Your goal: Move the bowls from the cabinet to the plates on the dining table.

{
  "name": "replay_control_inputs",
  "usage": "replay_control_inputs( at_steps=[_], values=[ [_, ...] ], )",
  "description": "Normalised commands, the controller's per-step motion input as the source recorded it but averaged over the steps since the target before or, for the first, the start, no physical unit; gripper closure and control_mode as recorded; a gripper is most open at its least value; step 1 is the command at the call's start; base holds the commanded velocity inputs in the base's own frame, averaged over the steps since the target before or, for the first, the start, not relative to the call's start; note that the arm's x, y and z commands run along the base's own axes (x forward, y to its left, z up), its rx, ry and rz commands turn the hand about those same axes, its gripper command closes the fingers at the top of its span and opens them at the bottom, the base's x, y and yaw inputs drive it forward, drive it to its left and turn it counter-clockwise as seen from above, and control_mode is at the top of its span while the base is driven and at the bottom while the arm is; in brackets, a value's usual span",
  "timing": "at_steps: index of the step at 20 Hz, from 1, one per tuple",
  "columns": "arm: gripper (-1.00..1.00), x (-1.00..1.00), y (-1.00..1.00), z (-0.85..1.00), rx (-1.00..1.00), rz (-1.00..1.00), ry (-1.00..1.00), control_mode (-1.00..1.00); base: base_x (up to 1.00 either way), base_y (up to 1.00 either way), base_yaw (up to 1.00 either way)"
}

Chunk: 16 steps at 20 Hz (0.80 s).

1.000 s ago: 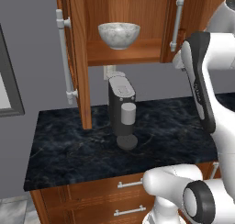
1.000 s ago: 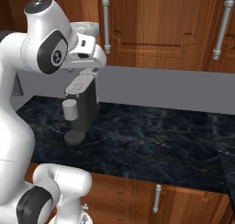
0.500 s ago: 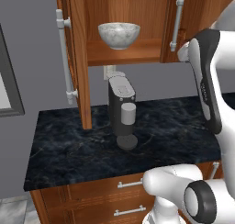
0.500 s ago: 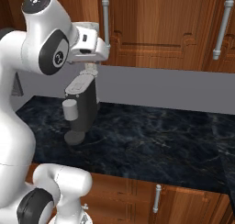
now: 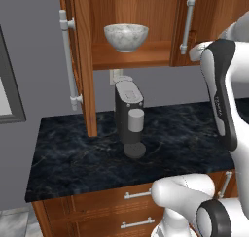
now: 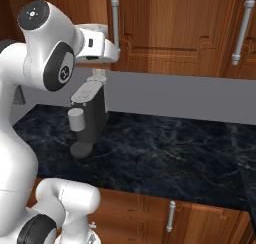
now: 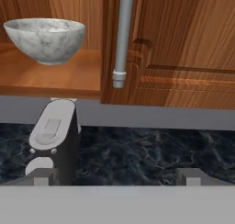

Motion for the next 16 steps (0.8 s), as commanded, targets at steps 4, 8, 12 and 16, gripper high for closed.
replay_control_inputs(
  at_steps=[4, 8, 12, 16],
  values=[
    [-1.0, 0.02, 0.0, 0.21, 0.0, 0.0, -0.03, -1.0, 0.0, 0.0, 0.0],
    [-1.0, 0.01, 0.0, 0.11, 0.01, 0.0, 0.0, -1.0, 0.0, 0.0, 0.0],
    [-1.0, 0.13, 0.0, 0.02, 0.03, 0.0, 0.01, -1.0, 0.0, 0.0, 0.0],
    [-1.0, 0.47, 0.0, 0.0, 0.09, 0.0, 0.07, -1.0, 0.0, 0.0, 0.0]
  ],
)
